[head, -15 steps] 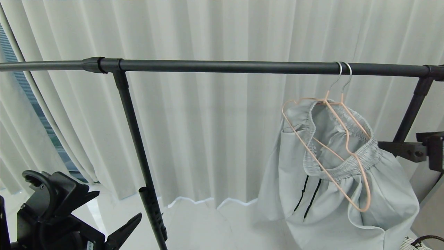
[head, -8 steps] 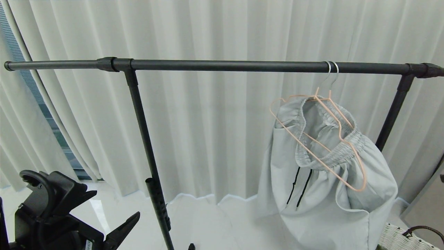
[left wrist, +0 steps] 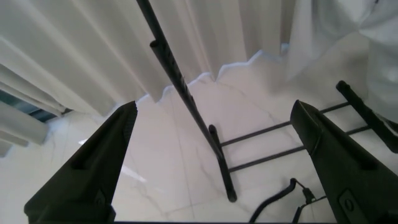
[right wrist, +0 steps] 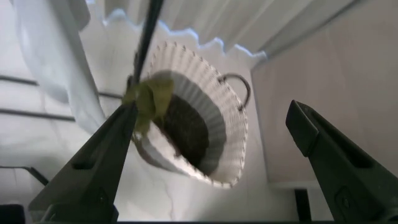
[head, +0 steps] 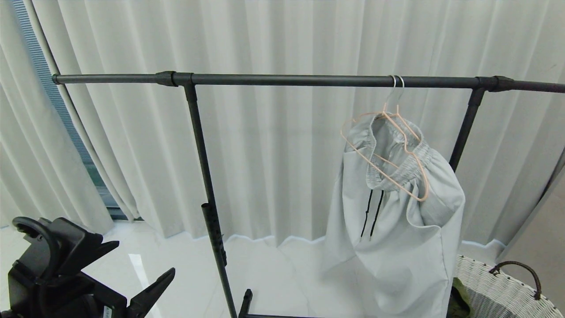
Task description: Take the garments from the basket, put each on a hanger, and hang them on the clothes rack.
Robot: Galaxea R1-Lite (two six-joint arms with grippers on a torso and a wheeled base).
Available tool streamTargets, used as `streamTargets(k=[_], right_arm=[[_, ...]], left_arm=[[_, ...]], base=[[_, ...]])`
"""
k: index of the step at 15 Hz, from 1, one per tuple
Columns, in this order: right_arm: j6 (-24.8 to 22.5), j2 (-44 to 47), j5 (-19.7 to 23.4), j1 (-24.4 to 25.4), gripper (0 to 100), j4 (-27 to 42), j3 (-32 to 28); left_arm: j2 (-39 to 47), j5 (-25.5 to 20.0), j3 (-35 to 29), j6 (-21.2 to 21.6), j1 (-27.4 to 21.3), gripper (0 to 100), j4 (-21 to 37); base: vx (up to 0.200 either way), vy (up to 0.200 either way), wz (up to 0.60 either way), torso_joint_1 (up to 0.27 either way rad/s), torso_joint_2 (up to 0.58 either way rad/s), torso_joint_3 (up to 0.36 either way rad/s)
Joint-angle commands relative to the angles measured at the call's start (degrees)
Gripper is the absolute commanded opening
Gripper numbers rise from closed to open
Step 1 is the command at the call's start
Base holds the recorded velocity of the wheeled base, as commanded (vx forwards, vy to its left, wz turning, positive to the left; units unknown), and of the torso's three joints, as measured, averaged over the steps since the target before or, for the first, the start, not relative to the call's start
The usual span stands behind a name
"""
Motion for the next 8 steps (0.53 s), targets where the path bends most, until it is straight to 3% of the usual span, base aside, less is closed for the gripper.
streamTargets(k=[1,2,8], right_arm=[[-0.16,0.02,-0.61,-0.63,100,-0.21,1.35],[-0.16,0.1,-1.05,-0.63,100,-0.21,1.35],[-0.95,0.02,-1.22,-0.63,100,-0.21,2.93]], left_arm=[[-0.26,-0.01,0.02,-0.09,-0.07,100,-0.02],[-0.26,-0.01,0.02,-0.09,-0.07,100,-0.02],[-0.17,-0.01,0.02,-0.09,-0.07,100,-0.02]], base=[[-0.2,0.0,0.0,0.002,0.0,0.002],[-0.2,0.0,0.0,-0.007,0.03,0.032],[0.0,0.0,0.0,-0.128,0.4,0.251]])
